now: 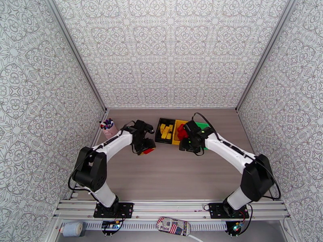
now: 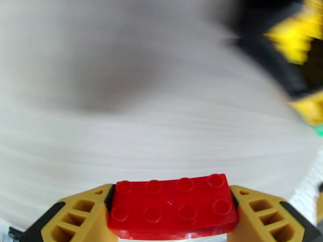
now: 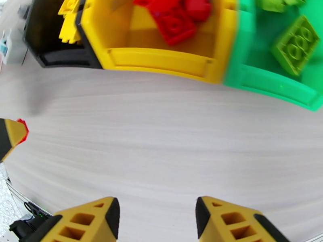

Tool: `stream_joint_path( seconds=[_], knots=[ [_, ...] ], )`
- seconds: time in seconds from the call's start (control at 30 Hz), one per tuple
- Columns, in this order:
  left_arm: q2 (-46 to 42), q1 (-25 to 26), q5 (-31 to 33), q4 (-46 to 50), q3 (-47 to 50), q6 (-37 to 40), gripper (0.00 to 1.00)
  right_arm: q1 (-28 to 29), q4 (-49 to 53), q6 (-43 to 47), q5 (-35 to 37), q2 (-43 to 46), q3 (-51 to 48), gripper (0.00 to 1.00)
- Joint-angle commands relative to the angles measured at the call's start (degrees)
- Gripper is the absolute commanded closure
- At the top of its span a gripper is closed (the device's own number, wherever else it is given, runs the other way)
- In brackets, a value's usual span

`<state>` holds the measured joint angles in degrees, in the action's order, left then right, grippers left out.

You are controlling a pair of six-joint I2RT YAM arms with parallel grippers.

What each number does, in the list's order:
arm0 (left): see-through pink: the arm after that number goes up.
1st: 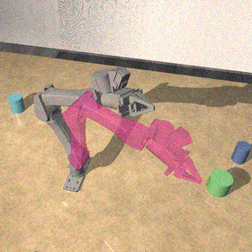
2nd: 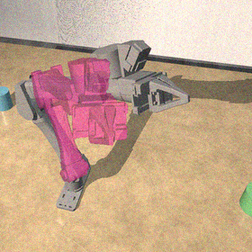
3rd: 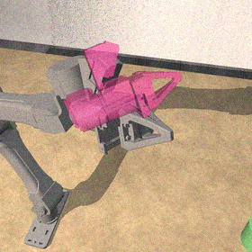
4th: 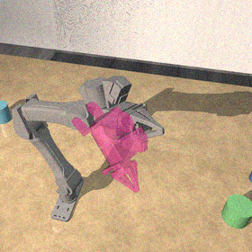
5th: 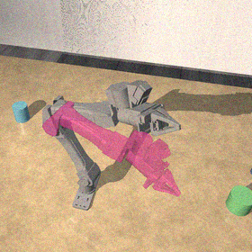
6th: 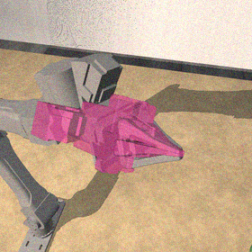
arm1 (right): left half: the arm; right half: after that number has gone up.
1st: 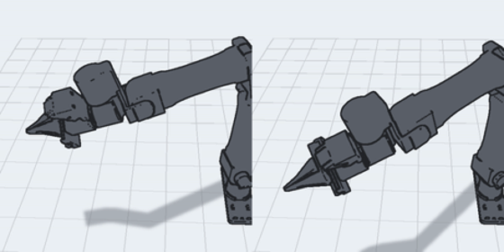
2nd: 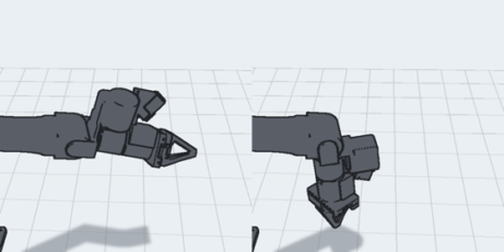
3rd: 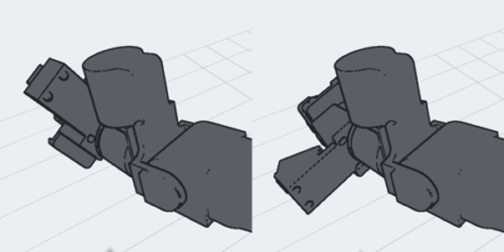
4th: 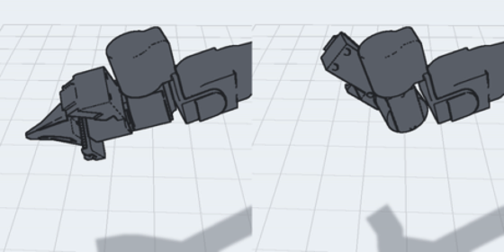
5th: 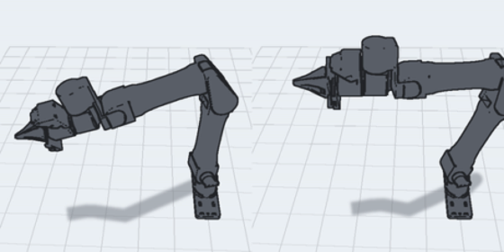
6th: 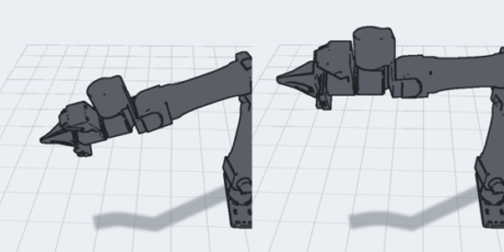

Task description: Sort the legos into containers by color

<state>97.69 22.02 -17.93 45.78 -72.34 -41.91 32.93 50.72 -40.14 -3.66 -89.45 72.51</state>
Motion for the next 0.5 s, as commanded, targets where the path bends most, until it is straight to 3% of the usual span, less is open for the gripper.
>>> stream_joint_path(
  seconds=[0.0,0.47],
  knots=[
    [3.32,1.79,-6.47,-5.38,-5.19,-2.72,0.40,-1.01,-0.30,-1.96,0.97,4.41,-2.76,0.45],
    [19.67,6.88,-15.70,-17.63,-25.52,-14.34,0.40,-1.97,4.86,-5.75,5.05,19.15,-12.55,0.44]
  ],
)
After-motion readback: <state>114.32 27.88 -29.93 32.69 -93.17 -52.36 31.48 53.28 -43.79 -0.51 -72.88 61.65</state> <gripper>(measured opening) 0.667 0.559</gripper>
